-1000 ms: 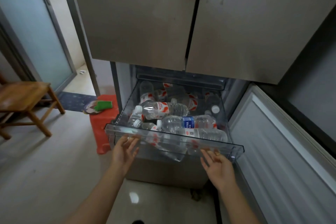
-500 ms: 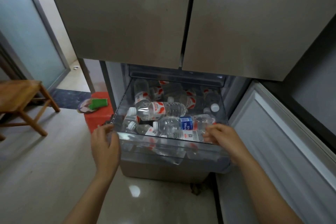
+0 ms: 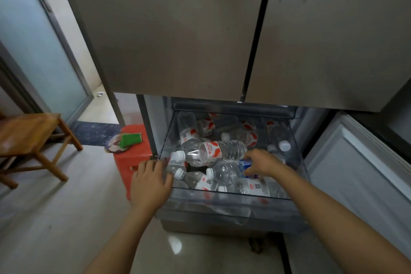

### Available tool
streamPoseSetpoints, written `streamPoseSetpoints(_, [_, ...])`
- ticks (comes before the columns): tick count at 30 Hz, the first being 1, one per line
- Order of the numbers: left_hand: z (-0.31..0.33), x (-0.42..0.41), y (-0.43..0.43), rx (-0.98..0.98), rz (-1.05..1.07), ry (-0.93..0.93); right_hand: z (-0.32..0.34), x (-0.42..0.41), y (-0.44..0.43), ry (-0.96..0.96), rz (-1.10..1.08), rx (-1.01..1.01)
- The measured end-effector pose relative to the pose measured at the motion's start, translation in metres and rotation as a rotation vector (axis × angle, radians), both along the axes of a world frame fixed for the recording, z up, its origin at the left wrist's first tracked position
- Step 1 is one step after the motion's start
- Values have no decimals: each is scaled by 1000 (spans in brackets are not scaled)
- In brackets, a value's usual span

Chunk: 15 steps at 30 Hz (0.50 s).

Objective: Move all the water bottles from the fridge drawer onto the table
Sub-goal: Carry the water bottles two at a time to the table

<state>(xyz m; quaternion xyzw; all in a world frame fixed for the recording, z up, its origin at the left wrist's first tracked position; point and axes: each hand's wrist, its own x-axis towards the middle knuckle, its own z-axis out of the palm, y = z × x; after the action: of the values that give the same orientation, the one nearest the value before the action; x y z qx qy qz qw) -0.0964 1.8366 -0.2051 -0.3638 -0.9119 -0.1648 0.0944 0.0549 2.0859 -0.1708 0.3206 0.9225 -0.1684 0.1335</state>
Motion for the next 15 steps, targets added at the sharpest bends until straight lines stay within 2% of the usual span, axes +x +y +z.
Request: streamPoseSetpoints(15, [-7, -4, 1, -53, -7, 24, -8, -25, 3, -195, 95, -123])
